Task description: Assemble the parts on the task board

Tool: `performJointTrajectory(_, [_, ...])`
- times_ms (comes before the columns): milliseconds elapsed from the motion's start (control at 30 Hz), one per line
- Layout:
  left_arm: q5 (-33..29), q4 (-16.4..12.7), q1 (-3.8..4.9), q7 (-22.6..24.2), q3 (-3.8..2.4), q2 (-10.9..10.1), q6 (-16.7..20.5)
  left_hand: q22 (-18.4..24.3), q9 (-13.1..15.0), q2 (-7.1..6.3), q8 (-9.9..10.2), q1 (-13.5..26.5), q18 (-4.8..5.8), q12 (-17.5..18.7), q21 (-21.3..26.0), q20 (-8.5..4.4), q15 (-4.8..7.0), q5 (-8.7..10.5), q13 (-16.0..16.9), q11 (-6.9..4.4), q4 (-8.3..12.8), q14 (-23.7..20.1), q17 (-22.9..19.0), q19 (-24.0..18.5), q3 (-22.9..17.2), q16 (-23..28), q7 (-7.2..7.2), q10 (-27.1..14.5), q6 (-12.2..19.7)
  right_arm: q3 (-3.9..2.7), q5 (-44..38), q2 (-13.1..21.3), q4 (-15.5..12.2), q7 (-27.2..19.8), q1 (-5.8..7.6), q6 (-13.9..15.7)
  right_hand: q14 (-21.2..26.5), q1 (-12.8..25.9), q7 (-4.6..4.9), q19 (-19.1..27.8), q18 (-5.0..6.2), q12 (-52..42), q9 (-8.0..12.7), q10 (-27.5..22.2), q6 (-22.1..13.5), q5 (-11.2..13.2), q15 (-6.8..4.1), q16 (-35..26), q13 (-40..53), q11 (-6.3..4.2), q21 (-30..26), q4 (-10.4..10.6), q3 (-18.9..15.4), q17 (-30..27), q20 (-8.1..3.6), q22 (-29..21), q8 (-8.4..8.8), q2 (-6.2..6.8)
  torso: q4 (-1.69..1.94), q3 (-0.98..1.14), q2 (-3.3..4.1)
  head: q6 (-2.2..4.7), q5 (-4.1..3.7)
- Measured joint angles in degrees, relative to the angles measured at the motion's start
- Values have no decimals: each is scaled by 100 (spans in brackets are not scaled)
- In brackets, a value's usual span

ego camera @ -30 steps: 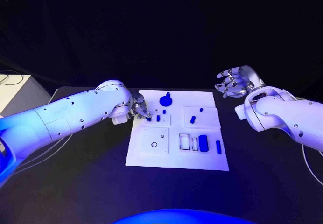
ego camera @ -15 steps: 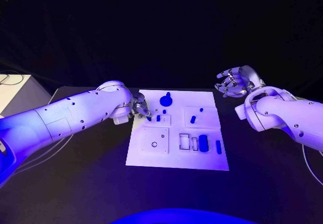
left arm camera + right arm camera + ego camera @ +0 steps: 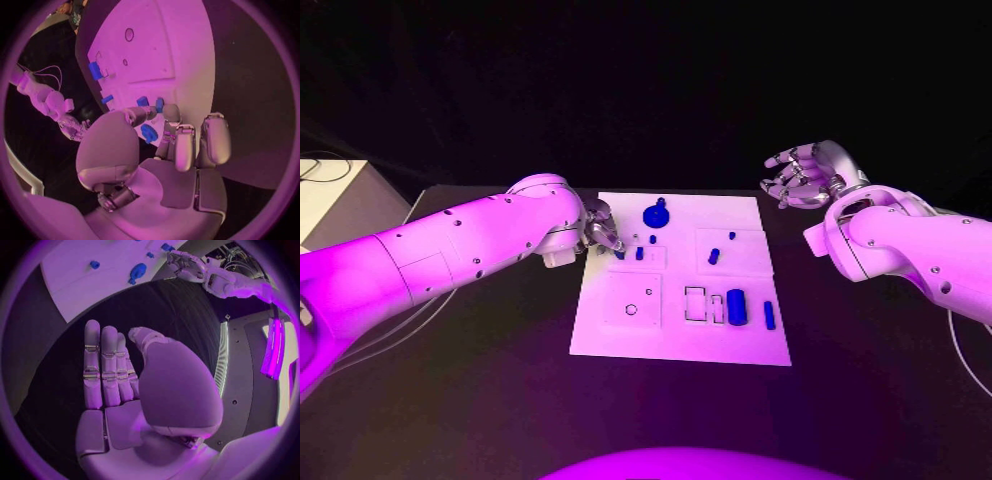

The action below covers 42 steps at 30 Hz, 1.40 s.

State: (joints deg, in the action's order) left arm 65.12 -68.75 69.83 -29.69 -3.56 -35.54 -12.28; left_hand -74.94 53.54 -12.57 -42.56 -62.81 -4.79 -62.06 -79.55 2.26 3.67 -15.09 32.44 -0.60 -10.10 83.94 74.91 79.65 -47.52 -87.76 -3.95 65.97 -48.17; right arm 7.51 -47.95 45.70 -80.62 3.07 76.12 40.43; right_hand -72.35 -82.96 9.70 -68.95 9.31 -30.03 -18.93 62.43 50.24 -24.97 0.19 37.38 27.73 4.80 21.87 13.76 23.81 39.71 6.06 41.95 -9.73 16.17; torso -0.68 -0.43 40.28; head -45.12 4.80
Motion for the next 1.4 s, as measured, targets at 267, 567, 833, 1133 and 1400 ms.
performJointTrajectory(267, [110,-4,7,12,11,6,-38,1,0,0,-12,0,0,0,-21,0,0,-21,0,1,0,0,0,0,0,0,0,-1,0,0,0,-5,6,0,-2,-7,0,0,0,0,0,0,0,0,0,0,0,0,0,0,0,0,0,0,0,0,0,0,2,0,1,-12,14])
performJointTrajectory(567, [276,-10,15,29,39,29,-26,1,0,-2,-17,2,0,0,-21,0,0,-27,-1,-11,0,0,0,0,0,0,18,30,-18,0,1,-8,8,0,-9,-12,0,0,-1,0,0,0,0,0,-1,0,0,-39,-11,0,0,0,0,6,0,-9,0,0,-3,1,-1,-4,29])
performJointTrajectory(833, [280,-13,19,29,53,52,1,1,133,-3,-17,3,0,0,-21,0,0,-43,-1,-13,0,0,0,0,0,-21,20,34,-20,0,2,-6,8,0,-11,-15,0,0,-1,0,0,0,0,8,-1,0,0,-43,-11,9,0,0,0,6,0,-9,0,0,-5,2,-1,-7,16])
performJointTrajectory(1133, [170,24,19,16,81,78,68,2,104,-66,-19,201,0,0,-105,-41,54,-43,0,-114,34,11,0,83,34,-111,113,236,-155,0,4,-6,7,0,-11,-16,0,0,-9,0,0,0,0,9,-9,0,0,-43,-20,9,-23,0,0,6,0,-16,0,0,-3,-1,1,-16,7])
performJointTrajectory(1400, [86,61,19,13,92,87,117,2,93,-108,34,397,90,0,-105,-62,85,-25,-40,-144,312,1,0,103,-149,-111,186,287,-250,0,5,-3,6,0,-11,-17,0,0,-9,0,0,0,1,9,-9,0,0,-43,-21,9,-35,0,0,5,0,-16,0,0,-3,0,2,-27,5])
